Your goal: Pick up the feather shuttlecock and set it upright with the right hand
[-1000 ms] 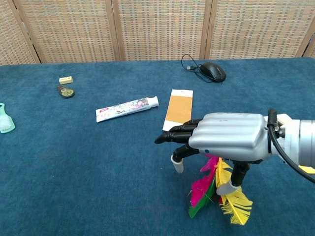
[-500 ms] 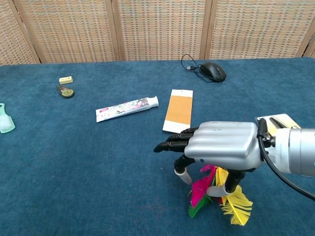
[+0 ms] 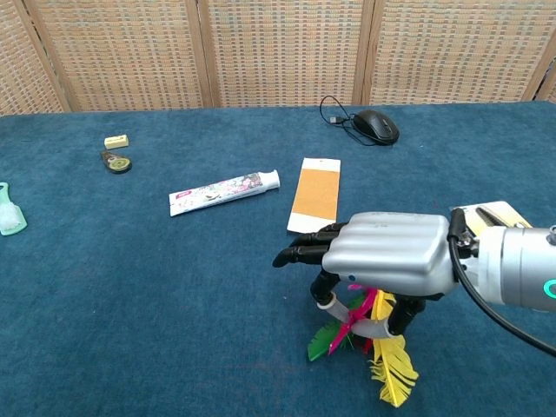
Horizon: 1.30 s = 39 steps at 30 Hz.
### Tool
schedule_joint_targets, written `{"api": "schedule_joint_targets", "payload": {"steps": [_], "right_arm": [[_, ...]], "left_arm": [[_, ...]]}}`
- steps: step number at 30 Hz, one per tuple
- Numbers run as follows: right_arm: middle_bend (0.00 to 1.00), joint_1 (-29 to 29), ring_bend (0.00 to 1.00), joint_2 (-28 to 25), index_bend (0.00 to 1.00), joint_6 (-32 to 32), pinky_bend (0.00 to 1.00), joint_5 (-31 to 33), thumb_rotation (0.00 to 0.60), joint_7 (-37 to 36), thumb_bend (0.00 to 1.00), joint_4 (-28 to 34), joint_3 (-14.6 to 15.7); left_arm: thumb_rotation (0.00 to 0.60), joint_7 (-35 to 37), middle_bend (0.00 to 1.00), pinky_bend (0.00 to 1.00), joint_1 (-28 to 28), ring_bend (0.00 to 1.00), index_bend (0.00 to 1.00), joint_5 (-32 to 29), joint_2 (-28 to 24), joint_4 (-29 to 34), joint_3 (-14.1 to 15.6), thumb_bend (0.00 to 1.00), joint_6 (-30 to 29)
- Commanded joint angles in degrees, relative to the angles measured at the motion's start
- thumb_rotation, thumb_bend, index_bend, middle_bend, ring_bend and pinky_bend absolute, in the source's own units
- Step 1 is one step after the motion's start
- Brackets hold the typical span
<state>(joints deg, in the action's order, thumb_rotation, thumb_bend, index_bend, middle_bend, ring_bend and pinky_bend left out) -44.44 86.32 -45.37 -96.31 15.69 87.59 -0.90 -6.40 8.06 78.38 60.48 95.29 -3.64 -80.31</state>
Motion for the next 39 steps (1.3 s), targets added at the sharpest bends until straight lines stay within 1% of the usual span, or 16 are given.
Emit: {"api": "schedule_joint_targets", "payload": {"steps": [1,9,12,19,27,31,33,35,39], "right_arm": [[0.05,0.1,0.0,-0.8,0.63,-1.8,0.14,0.6,0.6,-3.2,0.44,1.3,-0.4],[0.06,0.3,0.0,-4.2,0.63,-6.1,0.14,4.1,0.6,-16.8,0.44,4.7,-3.6],[0.06,0.4,0.0,-5.1,0.64,-6.7,0.15,5.5,0.6,-20.4,0.45,4.9,-4.6],[0.06,0.7,0.0,-6.9,0.64,-7.3,0.16,7.9,0.6,-27.3,0.46,3.7,-5.4],[0.07,1.5,0.0,-7.8,0.64,-8.3,0.16,10.8,0.6,-31.7,0.46,0.6,-6.8],[0.07,1.6,0.0,-8.6,0.64,-5.6,0.17,15.7,0.6,-34.5,0.46,0.2,-7.7],[0.07,1.6,0.0,-9.2,0.64,-2.2,0.17,20.6,0.6,-38.4,0.46,0.5,-8.7],[0.07,1.4,0.0,-9.9,0.64,0.9,0.17,24.2,0.6,-41.5,0.47,0.7,-9.6],[0.07,1.7,0.0,-10.9,0.64,4.6,0.17,28.6,0.6,-48.0,0.47,1.2,-11.5]], "left_arm": [[0.6,0.0,0.0,0.0,0.0,0.0,0.0,-0.1,0.0,0.0,0.0,0.0,0.1],[0.6,-0.2,0.0,0.0,0.0,0.0,0.0,0.0,0.1,0.1,0.0,0.0,0.2],[0.6,-0.3,0.0,0.0,0.0,0.0,0.0,0.1,0.1,0.2,0.0,0.0,0.2],[0.6,-0.5,0.0,0.0,0.0,0.0,0.0,0.5,0.3,0.3,0.2,0.0,0.2],[0.6,-0.5,0.0,0.0,-0.1,0.0,0.0,0.7,0.3,0.3,0.3,0.0,0.1],[0.6,-0.8,0.0,0.0,-0.1,0.0,0.0,0.7,0.4,0.4,0.3,0.0,0.4],[0.6,-0.9,0.0,0.0,-0.1,0.0,0.0,0.9,0.4,0.6,0.4,0.0,0.3],[0.6,-0.9,0.0,0.0,-0.2,0.0,0.0,1.0,0.4,0.7,0.4,0.0,0.2],[0.6,-0.8,0.0,0.0,-0.2,0.0,0.0,0.9,0.4,0.6,0.5,0.0,0.2]]}}
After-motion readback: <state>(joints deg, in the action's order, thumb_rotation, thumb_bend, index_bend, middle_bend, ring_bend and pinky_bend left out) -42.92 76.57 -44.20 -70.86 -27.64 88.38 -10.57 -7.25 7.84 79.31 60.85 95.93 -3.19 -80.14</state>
